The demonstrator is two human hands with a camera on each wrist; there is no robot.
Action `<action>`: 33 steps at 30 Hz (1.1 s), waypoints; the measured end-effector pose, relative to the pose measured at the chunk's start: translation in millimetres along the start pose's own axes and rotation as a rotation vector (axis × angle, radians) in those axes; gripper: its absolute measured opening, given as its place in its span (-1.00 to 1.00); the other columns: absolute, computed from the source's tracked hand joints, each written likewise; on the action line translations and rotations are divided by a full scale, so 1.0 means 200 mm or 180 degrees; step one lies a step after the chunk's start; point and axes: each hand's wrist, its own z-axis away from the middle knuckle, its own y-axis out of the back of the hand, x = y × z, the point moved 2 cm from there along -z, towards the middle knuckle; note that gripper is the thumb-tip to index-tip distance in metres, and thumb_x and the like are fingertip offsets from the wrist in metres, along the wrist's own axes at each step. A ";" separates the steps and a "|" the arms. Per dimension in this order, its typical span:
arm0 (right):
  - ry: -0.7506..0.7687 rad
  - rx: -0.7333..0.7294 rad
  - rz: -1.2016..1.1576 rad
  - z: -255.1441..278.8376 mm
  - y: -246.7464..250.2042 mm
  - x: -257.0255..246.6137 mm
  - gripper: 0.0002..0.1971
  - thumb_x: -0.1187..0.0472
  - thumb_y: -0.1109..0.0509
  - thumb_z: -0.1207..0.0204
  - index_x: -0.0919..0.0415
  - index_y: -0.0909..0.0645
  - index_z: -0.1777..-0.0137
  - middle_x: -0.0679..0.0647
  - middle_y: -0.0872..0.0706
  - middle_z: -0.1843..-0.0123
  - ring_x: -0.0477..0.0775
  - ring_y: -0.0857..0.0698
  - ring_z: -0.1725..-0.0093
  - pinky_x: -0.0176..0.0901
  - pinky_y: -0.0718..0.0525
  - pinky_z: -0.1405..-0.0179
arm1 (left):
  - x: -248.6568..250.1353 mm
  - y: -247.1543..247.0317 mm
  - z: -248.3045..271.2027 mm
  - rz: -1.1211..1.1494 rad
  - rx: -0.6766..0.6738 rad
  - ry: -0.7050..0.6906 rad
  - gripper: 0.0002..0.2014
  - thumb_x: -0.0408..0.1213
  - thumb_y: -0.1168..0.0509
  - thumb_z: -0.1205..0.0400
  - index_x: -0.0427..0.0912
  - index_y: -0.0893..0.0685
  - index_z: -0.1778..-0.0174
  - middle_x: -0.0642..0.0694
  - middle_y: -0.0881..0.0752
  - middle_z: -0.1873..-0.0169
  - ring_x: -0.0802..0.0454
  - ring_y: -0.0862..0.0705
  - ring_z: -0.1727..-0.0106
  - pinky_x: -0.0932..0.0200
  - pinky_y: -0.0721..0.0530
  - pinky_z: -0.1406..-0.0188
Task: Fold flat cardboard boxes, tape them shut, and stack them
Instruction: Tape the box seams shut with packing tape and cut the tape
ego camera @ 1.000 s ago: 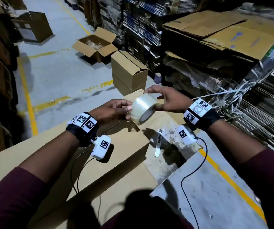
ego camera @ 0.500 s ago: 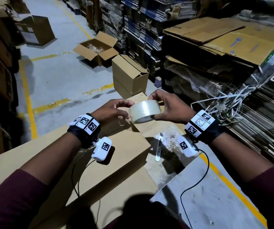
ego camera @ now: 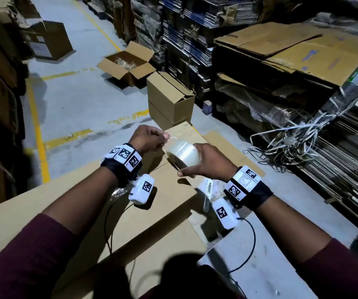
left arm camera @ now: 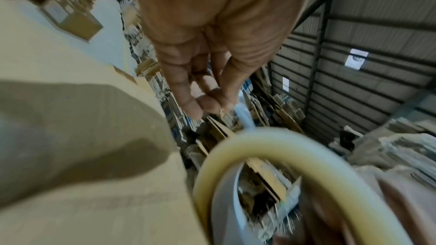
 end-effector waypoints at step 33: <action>-0.0423 0.0024 -0.1875 -0.14 -0.09 -0.05 -0.49 -0.20 -0.51 -0.55 0.33 -0.70 0.21 0.12 -0.76 0.33 0.05 -0.74 0.31 -0.11 -0.62 0.13 | -0.08 0.22 -0.54 -0.2981 -0.0805 0.0757 -0.49 -0.63 -0.21 -0.52 -0.14 -0.75 -0.31 -0.17 -0.77 0.10 0.01 -0.61 0.37 0.36 -0.45 0.52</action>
